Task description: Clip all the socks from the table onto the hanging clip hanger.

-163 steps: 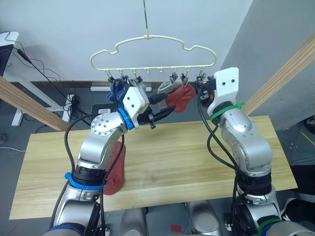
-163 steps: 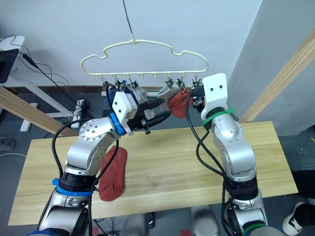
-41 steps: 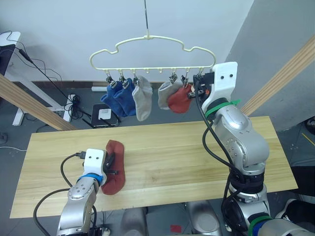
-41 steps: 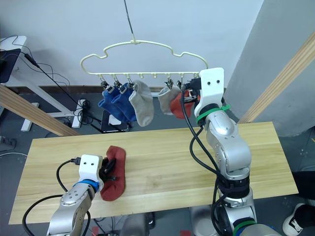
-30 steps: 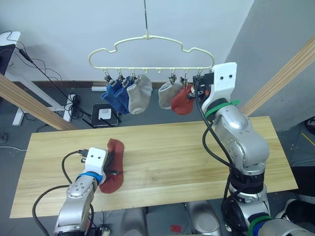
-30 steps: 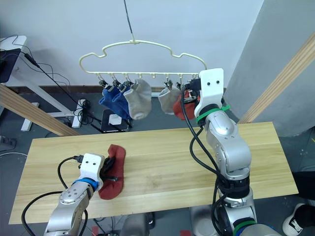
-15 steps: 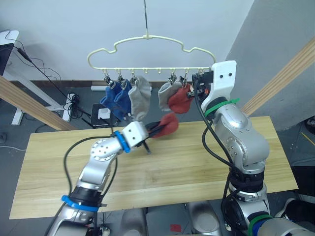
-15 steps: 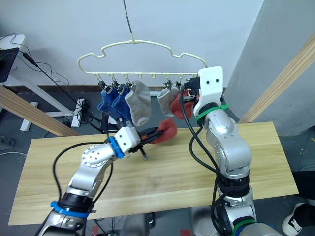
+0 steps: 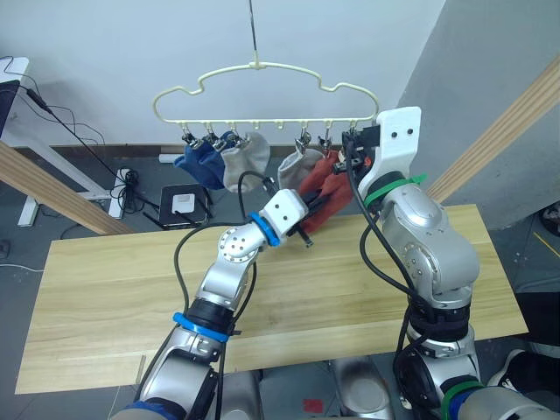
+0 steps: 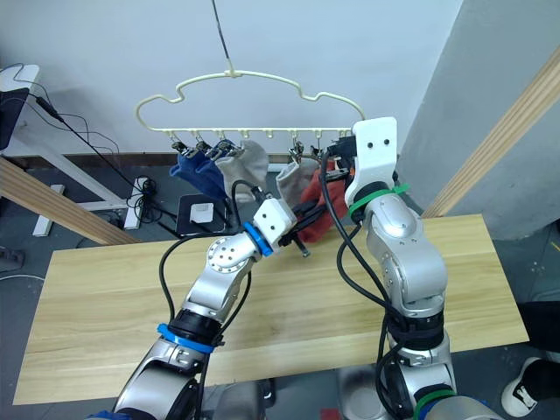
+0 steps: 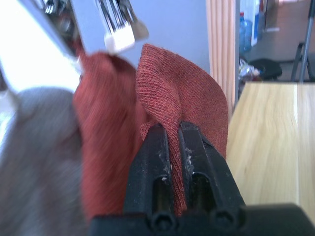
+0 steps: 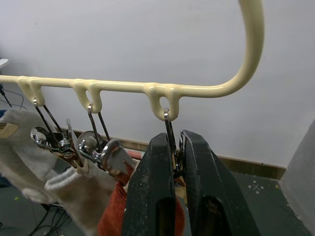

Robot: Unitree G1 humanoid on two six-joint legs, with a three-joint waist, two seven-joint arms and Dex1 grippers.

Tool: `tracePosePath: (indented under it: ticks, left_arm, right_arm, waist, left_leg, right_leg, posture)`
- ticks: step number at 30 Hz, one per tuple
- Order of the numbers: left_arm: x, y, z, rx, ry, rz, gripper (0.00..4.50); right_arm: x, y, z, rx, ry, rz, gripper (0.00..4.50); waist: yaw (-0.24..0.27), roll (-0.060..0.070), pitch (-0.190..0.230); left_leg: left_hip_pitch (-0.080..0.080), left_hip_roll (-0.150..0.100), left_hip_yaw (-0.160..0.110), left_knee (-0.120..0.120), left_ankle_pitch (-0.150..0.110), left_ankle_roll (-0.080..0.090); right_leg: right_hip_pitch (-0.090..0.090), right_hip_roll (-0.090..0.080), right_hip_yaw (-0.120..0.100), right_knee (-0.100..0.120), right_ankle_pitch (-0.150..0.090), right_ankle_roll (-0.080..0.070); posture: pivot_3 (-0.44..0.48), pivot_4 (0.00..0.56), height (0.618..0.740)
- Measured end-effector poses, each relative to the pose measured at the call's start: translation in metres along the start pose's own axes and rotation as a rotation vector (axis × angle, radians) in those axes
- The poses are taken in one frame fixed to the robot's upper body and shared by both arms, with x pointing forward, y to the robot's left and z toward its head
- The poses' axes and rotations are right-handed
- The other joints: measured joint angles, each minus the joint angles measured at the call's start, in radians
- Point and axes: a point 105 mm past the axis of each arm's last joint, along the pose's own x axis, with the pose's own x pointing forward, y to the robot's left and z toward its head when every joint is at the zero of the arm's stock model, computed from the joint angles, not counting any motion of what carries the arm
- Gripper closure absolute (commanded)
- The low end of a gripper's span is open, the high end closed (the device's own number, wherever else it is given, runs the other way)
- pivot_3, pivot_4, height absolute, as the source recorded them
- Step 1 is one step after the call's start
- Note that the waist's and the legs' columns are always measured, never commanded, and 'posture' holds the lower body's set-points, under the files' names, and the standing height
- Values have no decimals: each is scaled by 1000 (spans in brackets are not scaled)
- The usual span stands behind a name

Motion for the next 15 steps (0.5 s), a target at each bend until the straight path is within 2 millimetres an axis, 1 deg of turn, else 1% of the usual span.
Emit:
tracePosePath:
  ticks: [4,15]
  left_arm:
    - [6,2,3,-4,-9,-1,4497]
    - [10,2,3,-47,-9,9,4497]
  right_arm:
    - [0,0,0,-3,-1,-1,4500]
    - [0,-1,0,-4,1,-1,4500]
  waist:
    - [-4,0,0]
    - [-4,0,0]
  left_leg:
    - [0,0,0,0,0,0]
    - [0,0,0,0,0,0]
  right_leg:
    - [0,0,0,0,0,0]
    - [0,0,0,0,0,0]
  posture:
    - [-298,341,733]
    - [-301,343,733]
